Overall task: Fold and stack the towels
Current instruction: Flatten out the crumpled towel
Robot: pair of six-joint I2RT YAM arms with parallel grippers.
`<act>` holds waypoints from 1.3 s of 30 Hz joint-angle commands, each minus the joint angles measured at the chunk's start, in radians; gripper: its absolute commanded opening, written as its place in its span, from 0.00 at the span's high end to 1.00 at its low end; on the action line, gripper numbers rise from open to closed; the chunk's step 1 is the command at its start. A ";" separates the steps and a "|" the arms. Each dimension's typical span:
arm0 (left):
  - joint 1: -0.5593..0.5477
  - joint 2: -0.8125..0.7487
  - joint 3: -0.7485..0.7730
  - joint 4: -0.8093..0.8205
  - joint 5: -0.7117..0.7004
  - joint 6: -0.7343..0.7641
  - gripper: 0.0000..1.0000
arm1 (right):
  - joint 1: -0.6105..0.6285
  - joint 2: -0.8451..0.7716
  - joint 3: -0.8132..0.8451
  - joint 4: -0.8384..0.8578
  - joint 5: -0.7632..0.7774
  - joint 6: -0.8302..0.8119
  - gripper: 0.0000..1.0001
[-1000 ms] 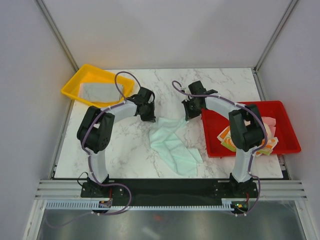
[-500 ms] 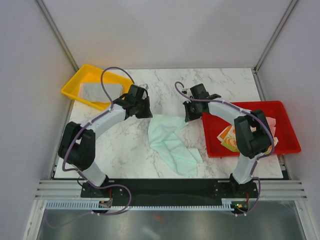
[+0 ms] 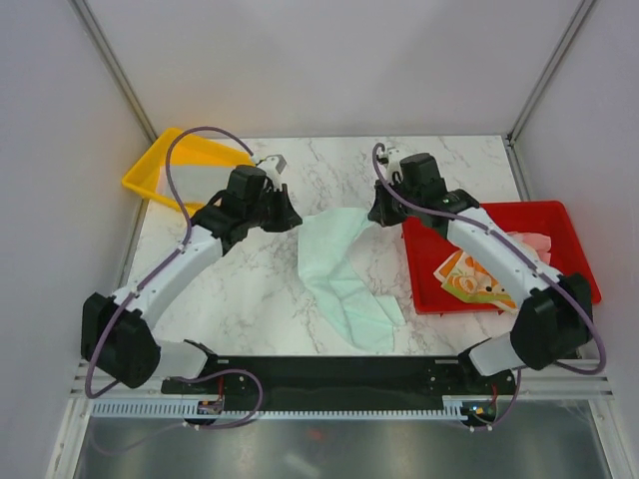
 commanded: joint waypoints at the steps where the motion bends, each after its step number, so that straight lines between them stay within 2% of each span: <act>1: -0.002 -0.143 0.016 0.018 0.059 0.045 0.98 | 0.020 -0.138 0.016 0.023 -0.053 0.017 1.00; 5: -0.002 -0.276 0.051 0.020 0.083 0.025 0.98 | 0.026 -0.300 0.076 0.014 -0.069 0.000 1.00; 10: -0.005 -0.410 0.126 0.018 0.130 -0.001 0.98 | 0.046 -0.422 0.140 0.021 -0.153 -0.061 1.00; 14: -0.007 -0.502 0.149 0.031 0.201 -0.049 0.98 | 0.058 -0.558 0.122 0.089 -0.224 -0.084 1.00; 19: -0.007 -0.574 0.151 0.078 0.310 -0.135 0.98 | 0.060 -0.644 0.145 0.107 -0.293 -0.049 1.00; 32: -0.005 -0.616 0.217 0.113 0.352 -0.185 0.98 | 0.058 -0.652 0.223 0.102 -0.475 0.031 1.00; 37: -0.007 -0.619 0.248 0.110 0.344 -0.191 0.98 | 0.058 -0.629 0.296 0.101 -0.474 0.045 1.00; 39: -0.005 -0.616 0.258 0.104 0.322 -0.178 0.98 | 0.058 -0.626 0.324 0.104 -0.417 0.042 1.00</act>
